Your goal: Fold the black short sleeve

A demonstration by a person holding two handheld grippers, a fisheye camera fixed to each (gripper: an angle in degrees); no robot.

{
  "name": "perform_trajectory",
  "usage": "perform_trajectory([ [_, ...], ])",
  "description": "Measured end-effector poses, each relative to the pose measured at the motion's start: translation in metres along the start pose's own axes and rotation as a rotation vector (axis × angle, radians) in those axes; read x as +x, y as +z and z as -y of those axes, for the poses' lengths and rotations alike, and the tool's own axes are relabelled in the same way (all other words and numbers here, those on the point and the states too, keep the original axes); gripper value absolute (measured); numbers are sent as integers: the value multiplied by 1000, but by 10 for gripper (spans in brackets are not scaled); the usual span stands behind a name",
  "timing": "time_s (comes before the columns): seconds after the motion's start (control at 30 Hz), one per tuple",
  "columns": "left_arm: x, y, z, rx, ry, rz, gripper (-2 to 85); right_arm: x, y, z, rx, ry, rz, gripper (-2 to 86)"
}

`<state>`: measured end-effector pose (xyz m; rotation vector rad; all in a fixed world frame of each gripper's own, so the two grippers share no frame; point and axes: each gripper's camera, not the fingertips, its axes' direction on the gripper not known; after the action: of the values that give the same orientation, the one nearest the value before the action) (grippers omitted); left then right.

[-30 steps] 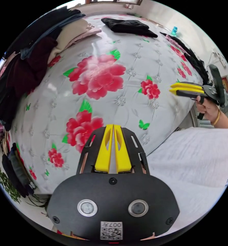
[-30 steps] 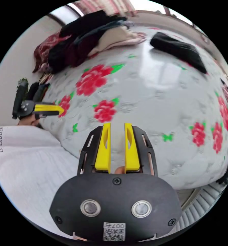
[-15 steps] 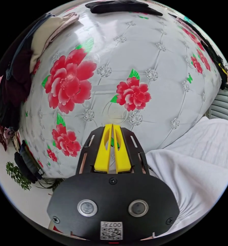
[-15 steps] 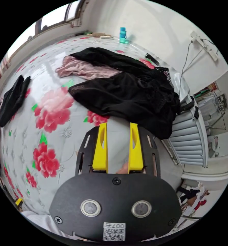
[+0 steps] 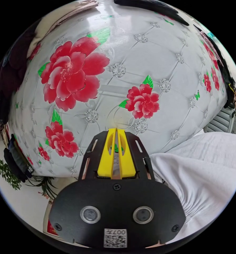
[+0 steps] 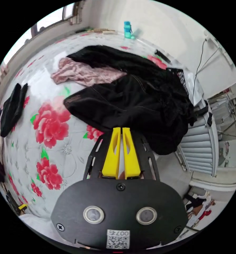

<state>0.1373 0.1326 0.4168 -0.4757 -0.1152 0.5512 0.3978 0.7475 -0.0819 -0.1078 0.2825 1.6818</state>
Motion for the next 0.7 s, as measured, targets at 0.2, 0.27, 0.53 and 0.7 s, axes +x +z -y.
perform_trajectory([
  [0.2, -31, -2, -19, 90, 10, -66, -10, -93, -125, -88, 223, -238, 344, -2],
  [0.27, -46, -3, -33, 151, -25, -113, -10, -165, -164, -135, 241, -428, 550, -2],
  [0.53, -133, -16, -139, 456, -158, -327, -7, -459, -207, -330, -58, -1012, 941, 8],
  [0.7, -185, -24, -208, 544, -170, -295, 12, -504, -227, -393, -49, -1165, 860, 32],
])
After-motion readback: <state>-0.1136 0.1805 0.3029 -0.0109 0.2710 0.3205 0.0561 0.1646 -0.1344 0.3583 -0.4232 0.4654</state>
